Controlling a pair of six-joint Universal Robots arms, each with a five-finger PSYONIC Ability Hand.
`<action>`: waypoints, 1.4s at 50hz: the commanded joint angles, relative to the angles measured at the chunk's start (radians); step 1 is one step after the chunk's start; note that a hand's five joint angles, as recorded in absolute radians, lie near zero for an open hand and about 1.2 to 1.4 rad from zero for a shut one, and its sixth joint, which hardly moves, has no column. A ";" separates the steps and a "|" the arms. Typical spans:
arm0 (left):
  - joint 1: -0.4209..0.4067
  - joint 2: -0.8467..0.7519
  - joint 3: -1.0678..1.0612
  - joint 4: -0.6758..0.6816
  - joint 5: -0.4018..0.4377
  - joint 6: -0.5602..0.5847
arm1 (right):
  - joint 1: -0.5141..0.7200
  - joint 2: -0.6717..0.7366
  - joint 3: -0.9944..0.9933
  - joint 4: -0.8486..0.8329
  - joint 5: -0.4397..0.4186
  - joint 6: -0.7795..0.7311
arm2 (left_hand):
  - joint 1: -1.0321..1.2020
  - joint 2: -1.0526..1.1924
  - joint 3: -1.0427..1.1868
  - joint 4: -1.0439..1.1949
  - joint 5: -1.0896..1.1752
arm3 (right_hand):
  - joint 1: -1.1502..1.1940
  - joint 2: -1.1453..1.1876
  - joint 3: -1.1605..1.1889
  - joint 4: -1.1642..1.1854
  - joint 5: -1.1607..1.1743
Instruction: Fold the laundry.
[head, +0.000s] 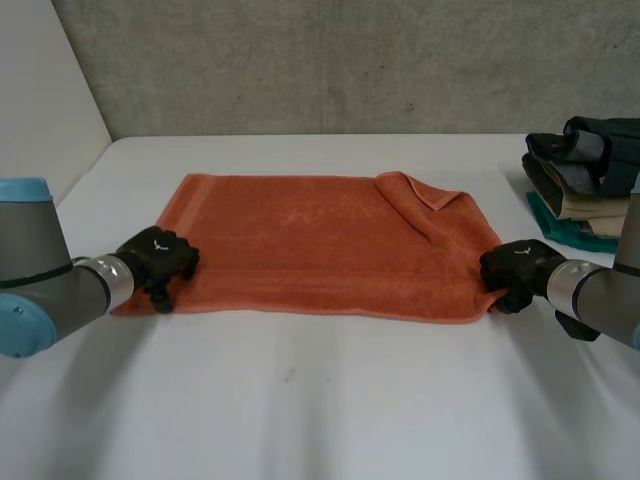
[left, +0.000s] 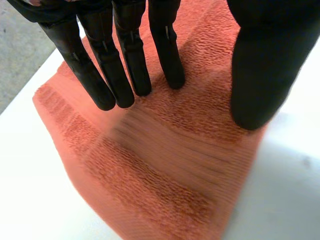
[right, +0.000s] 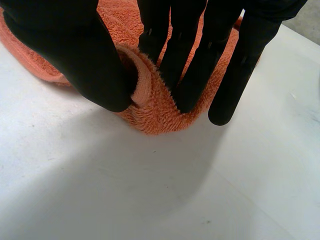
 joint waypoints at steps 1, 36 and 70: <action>-0.006 -0.008 0.031 0.047 -0.023 -0.005 | -0.002 -0.004 0.000 0.000 -0.002 0.001 | 0.184 0.200 0.203 0.202 0.206 | 0.282 0.223 0.214 0.204 0.232; -0.023 0.073 -0.061 -0.062 0.066 -0.068 | -0.004 -0.033 0.029 0.020 -0.028 -0.010 | -0.109 -0.093 -0.090 -0.091 -0.087 | 0.282 0.223 0.214 0.204 0.232; -0.083 0.019 0.043 -0.017 -0.050 -0.108 | -0.008 -0.087 0.044 0.096 -0.057 -0.034 | 0.689 0.705 0.708 0.707 0.711 | 0.282 0.223 0.214 0.204 0.232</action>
